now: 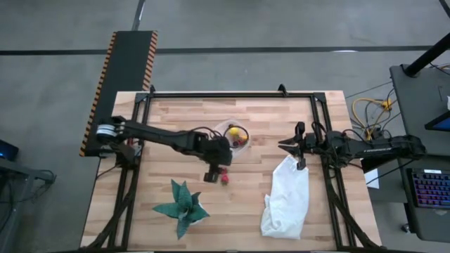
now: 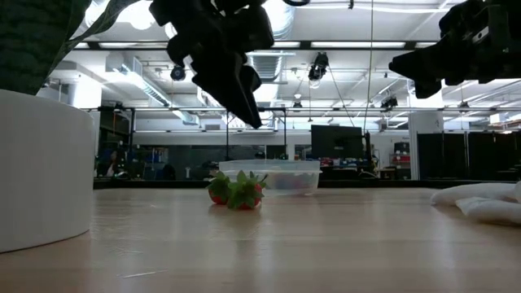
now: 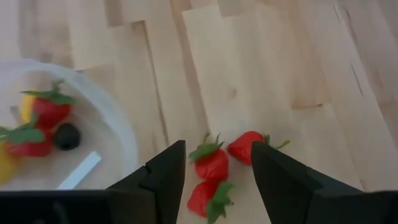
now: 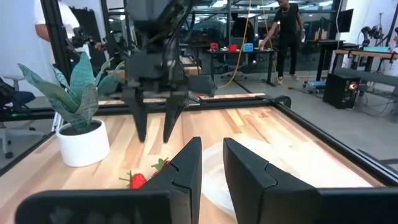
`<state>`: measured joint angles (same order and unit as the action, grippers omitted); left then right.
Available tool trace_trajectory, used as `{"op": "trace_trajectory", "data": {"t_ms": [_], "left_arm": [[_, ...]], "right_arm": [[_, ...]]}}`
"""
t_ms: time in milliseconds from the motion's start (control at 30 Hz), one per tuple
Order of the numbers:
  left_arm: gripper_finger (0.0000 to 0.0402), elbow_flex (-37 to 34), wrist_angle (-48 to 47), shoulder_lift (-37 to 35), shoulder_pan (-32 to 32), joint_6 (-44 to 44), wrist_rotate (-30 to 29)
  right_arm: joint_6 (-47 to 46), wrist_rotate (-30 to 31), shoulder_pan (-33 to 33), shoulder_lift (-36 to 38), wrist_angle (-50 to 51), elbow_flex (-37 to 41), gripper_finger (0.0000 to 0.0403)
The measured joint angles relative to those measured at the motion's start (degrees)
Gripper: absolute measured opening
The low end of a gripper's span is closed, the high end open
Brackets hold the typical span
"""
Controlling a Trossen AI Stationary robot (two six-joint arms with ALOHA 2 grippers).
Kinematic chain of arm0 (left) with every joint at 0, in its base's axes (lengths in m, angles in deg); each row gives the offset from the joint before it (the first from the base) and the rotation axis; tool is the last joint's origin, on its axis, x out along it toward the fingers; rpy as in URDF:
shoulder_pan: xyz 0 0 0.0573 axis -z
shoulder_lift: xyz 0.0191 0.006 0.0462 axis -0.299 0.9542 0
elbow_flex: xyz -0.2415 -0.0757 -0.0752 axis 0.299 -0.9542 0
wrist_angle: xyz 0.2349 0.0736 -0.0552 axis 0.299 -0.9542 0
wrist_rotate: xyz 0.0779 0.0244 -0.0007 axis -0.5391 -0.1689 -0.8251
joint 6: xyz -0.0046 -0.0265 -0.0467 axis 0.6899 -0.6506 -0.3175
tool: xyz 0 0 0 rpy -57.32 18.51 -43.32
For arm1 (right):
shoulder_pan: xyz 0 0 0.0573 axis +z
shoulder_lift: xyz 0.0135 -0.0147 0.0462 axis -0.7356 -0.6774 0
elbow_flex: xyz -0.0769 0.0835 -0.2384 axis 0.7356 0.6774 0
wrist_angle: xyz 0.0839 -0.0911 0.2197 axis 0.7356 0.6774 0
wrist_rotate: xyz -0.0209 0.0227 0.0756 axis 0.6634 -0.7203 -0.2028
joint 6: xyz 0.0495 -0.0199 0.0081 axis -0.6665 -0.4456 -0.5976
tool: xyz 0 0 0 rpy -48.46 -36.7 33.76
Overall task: Pick and placing Produce into tupperware
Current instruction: Put the strawberry into the bin
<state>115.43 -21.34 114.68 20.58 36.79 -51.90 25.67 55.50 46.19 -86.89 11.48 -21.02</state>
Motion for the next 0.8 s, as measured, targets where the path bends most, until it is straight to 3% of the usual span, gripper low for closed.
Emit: {"op": "trace_trajectory", "data": {"t_ms": [800], "left_arm": [[0.0169, -0.59, 3.44, 3.08, 0.33, -4.23, -1.92]], "right_arm": [[-0.28, -0.02, 0.00, 0.00, 0.41, 0.07, 0.0059]]}}
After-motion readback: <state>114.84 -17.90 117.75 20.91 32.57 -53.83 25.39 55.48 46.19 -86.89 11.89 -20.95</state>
